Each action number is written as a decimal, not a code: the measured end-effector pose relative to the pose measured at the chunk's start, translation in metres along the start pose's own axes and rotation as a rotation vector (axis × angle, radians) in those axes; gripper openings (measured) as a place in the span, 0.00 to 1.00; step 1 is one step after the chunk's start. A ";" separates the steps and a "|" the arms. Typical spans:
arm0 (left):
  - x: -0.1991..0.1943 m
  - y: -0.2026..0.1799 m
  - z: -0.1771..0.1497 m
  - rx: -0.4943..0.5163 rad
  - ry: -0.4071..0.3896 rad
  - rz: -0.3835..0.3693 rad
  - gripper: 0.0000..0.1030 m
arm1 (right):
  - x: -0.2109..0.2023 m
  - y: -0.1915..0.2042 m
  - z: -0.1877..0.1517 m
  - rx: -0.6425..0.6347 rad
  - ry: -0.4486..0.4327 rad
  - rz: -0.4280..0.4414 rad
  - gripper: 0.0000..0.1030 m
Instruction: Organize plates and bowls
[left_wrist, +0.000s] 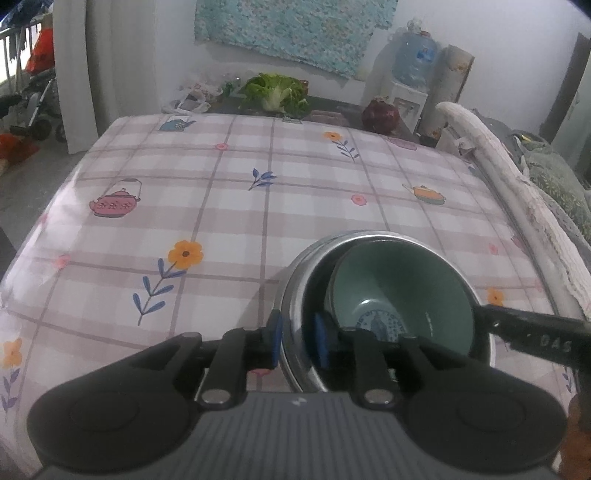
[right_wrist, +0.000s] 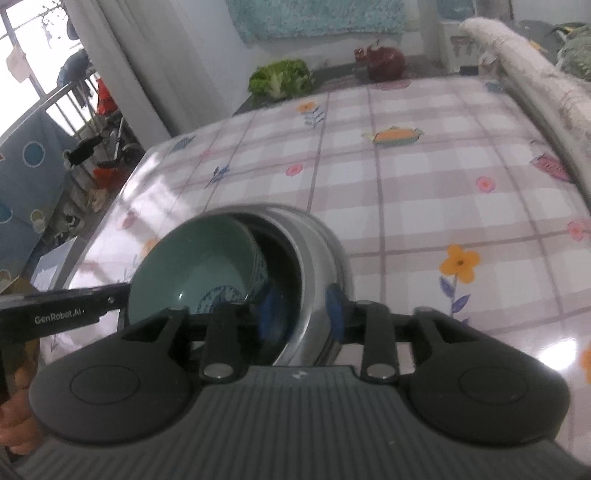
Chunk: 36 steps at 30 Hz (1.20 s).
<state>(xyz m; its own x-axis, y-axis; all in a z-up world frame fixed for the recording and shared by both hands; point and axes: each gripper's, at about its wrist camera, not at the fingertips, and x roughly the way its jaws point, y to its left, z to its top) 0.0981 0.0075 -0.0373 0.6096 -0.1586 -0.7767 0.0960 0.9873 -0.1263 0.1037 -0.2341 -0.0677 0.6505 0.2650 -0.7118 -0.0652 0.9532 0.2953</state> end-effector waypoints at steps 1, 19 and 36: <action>-0.002 0.000 0.000 0.001 0.000 0.010 0.31 | -0.002 -0.001 0.001 0.001 -0.011 -0.007 0.48; -0.051 0.002 -0.006 0.011 -0.063 0.081 0.89 | -0.064 0.013 -0.029 -0.006 -0.100 -0.039 0.89; -0.068 -0.005 -0.051 0.076 -0.018 0.105 0.98 | -0.094 0.045 -0.080 -0.084 -0.101 -0.132 0.99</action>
<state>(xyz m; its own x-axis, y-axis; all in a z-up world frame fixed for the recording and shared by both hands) 0.0159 0.0128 -0.0154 0.6333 -0.0550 -0.7720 0.0900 0.9959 0.0028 -0.0212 -0.2044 -0.0384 0.7297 0.1253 -0.6721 -0.0349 0.9886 0.1464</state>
